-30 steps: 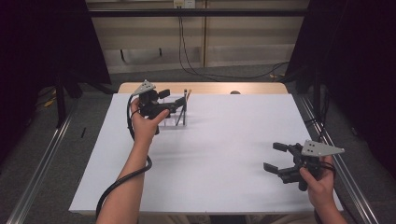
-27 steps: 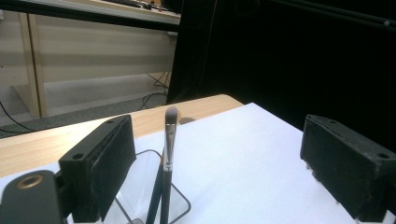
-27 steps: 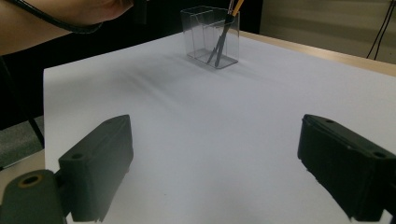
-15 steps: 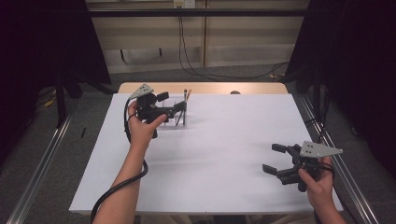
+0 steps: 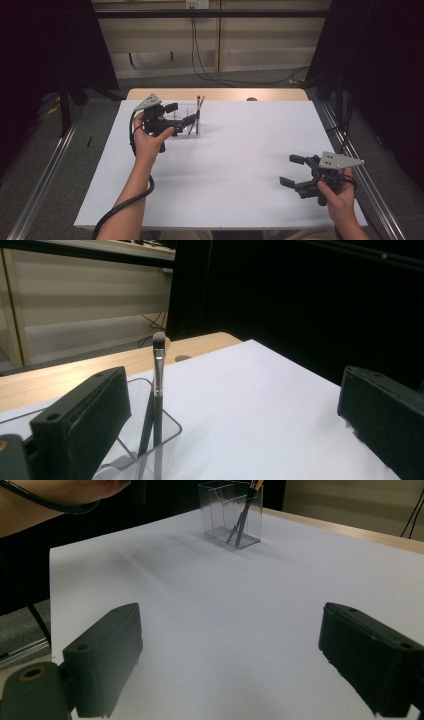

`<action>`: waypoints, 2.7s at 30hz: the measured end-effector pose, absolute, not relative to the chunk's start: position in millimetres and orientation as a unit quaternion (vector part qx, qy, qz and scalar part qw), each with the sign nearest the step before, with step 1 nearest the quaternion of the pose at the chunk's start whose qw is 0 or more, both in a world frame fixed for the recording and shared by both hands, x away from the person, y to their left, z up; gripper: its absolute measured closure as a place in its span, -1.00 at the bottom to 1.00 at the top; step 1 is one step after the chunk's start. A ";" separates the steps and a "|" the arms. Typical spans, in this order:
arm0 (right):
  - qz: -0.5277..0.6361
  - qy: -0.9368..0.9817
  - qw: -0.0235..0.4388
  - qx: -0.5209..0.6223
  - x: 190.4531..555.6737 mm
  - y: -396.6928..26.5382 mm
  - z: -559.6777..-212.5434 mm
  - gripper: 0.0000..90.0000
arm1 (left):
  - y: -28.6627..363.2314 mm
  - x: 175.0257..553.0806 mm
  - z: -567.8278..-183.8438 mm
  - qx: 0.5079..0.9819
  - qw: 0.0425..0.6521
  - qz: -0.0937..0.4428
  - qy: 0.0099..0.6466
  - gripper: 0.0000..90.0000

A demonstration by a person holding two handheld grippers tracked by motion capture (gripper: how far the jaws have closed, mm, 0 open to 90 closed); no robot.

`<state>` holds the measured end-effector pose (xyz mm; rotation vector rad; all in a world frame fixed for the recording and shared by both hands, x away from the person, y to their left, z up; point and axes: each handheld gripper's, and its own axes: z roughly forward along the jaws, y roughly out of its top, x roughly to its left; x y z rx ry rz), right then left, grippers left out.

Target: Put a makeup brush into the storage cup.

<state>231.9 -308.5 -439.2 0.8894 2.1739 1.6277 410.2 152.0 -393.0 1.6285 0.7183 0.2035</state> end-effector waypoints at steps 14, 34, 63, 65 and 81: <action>0.562 0.756 0.140 0.304 234.1 -303.9 -439.4 -0.77 | 162.7 391.9 -393.3 0.713 0.630 0.089 0.295 -1.00; 0.564 0.753 0.145 0.307 230.5 -307.3 -437.7 -0.77 | 180.6 369.4 -395.7 0.710 0.635 0.094 0.289 -1.00; 0.562 0.751 0.148 0.312 227.8 -311.4 -437.8 -0.77 | 203.7 345.2 -406.5 0.712 0.632 0.103 0.287 -1.00; 0.562 0.751 0.148 0.312 227.6 -311.5 -437.7 -0.77 | 204.7 344.2 -406.9 0.713 0.632 0.104 0.286 -1.00; 0.563 0.750 0.149 0.313 227.0 -312.5 -437.1 -0.77 | 220.4 332.5 -408.6 0.719 0.626 0.115 0.279 -1.00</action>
